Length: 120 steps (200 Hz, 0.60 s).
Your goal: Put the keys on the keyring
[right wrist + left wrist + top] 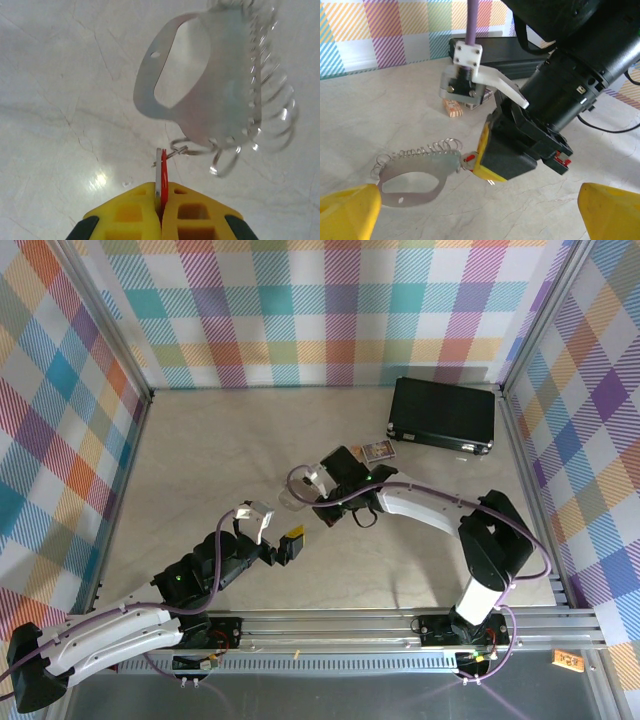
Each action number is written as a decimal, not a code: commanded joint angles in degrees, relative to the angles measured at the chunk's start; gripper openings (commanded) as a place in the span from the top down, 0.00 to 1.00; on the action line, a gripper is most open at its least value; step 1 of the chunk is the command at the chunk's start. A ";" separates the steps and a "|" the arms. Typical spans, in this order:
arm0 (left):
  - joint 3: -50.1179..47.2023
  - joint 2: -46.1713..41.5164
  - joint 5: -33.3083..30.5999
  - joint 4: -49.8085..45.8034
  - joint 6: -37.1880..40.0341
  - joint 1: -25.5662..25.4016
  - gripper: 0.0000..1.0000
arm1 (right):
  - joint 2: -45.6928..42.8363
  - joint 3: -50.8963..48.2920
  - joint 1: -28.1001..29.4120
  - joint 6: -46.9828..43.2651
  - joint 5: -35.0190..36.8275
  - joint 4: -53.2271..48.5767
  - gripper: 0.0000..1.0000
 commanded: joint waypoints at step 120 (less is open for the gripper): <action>1.39 2.03 0.73 3.48 0.73 -0.02 0.00 | -4.63 -10.58 -0.47 9.47 -10.45 1.38 1.00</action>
